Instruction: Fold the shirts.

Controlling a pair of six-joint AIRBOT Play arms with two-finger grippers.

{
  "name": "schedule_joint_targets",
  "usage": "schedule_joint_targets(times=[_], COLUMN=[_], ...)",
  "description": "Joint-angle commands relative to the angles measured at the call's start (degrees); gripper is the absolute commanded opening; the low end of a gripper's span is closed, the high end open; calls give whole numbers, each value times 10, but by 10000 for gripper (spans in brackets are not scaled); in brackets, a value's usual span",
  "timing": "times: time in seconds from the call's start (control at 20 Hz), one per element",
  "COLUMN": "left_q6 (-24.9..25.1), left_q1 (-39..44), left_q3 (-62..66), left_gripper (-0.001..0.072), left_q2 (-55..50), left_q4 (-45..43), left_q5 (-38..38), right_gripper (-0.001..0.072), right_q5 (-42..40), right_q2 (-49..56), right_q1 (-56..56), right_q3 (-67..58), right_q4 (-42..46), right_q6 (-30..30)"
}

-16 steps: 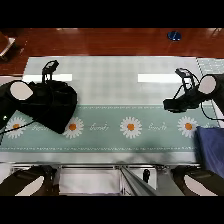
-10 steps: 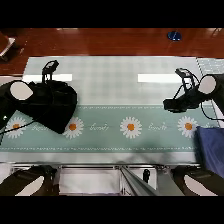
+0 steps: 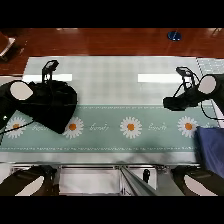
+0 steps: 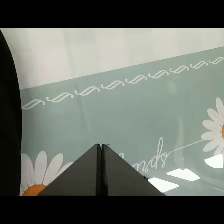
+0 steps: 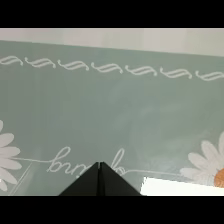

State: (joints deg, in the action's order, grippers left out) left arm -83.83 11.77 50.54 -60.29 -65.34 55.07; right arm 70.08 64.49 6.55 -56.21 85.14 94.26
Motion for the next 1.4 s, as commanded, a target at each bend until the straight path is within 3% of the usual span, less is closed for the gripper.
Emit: schedule_joint_targets(times=[0.0, 0.1, 0.15, 0.2, 0.25, 0.4, 0.55, 0.75, 0.9, 1.25, 1.3, 1.35], left_q6=[0, 0, 1, 0, 9, 23, 12, -12, -71, -82, -81, -63], left_q1=[0, 0, 0, 0, -2, -37, -118, -224, -273, -267, -267, -268], left_q3=[0, 0, 0, 0, 1, 8, 8, 8, 9, 11, 11, 12], left_gripper=[25, 52, 248, 500, 508, 507, 506, 506, 506, 494, 364, 146], left_q2=[-2, -9, -16, -24, -30, -32, -54, -110, -144, -215, -216, -216], left_q4=[0, 0, -1, -2, -13, -141, -279, -287, -285, -207, -184, -155], left_q5=[-40, -99, -141, -181, -223, -289, -276, -232, -213, -77, -57, -31], right_gripper=[25, 54, 287, 410, 412, 406, 406, 406, 406, 406, 406, 406], right_q5=[-66, -116, -146, -170, -186, -163, -126, -116, -116, -119, -118, -118], right_q2=[0, 0, 0, 1, 3, 4, 4, 4, 4, 4, 4, 4], right_q1=[1, 1, 0, 1, 0, 1, 1, 1, 1, 1, 1, 1], right_q3=[0, 0, 0, 0, 0, 0, 0, 0, 0, 0, 0, 0], right_q4=[-11, 2, 10, 15, 20, 37, 37, 38, 38, 37, 37, 37], right_q6=[0, -3, 1, 0, 2, 19, 19, 24, 33, 47, 47, 47])
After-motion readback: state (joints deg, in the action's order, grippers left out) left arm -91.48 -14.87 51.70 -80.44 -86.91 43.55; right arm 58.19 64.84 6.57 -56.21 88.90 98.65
